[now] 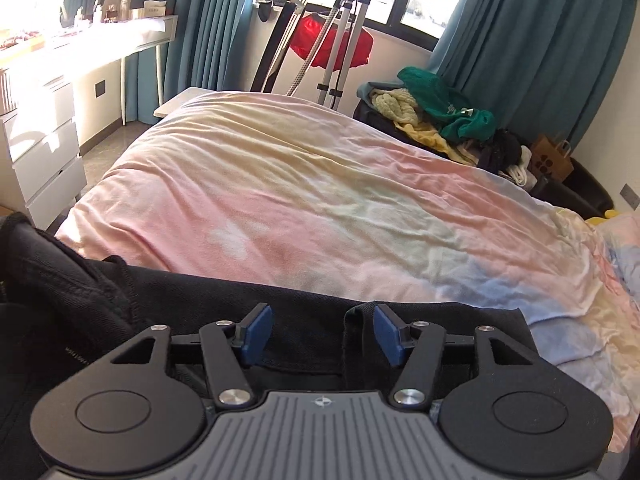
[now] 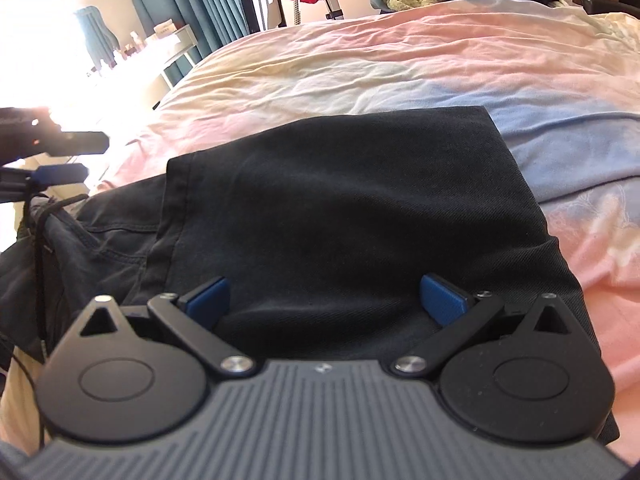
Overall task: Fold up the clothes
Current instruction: 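Grasp the folded pants at the waistband with the left gripper and lift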
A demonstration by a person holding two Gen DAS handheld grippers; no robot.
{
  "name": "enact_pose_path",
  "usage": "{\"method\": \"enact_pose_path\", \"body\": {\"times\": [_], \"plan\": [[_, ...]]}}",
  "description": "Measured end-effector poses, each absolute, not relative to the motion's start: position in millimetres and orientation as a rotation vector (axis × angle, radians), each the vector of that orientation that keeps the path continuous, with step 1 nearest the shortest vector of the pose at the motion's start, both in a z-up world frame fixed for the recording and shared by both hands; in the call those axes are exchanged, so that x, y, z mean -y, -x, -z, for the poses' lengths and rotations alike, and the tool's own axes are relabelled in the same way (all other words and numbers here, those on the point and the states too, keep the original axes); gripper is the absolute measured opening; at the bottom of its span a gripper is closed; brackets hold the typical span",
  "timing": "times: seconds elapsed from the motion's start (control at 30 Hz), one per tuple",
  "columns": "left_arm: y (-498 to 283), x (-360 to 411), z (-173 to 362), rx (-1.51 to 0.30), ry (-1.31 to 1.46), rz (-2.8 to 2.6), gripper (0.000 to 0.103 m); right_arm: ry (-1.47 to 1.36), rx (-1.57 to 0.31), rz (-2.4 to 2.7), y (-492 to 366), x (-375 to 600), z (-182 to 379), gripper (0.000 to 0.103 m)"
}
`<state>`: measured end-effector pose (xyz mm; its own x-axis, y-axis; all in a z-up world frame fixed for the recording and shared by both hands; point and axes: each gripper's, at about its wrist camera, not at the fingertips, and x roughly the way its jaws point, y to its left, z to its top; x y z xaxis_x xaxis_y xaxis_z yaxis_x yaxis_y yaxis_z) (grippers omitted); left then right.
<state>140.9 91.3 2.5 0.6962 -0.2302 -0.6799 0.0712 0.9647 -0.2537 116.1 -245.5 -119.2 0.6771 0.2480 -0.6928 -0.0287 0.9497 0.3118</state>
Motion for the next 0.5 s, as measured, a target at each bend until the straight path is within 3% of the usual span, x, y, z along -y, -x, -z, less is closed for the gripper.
{"method": "enact_pose_path", "body": {"times": [0.07, 0.2, 0.27, 0.5], "plan": [[-114.8, -118.9, -8.7, -0.783, 0.254, 0.142, 0.077, -0.287, -0.816, -0.160, -114.8, 245.2, 119.2, 0.103], [-64.0, -186.9, -8.9, -0.780, 0.378, 0.000, 0.086, -0.274, -0.814, -0.147, -114.9, 241.9, 121.0, 0.103], [-47.8, -214.1, -1.3, -0.800, 0.446, -0.091, 0.097, -0.244, -0.810, -0.139, -113.2, 237.0, 122.2, 0.103], [-12.0, -292.1, 37.9, -0.835, 0.789, -0.178, 0.098, -0.216, -0.792, -0.112, -98.7, 233.4, 120.5, 0.103]]}}
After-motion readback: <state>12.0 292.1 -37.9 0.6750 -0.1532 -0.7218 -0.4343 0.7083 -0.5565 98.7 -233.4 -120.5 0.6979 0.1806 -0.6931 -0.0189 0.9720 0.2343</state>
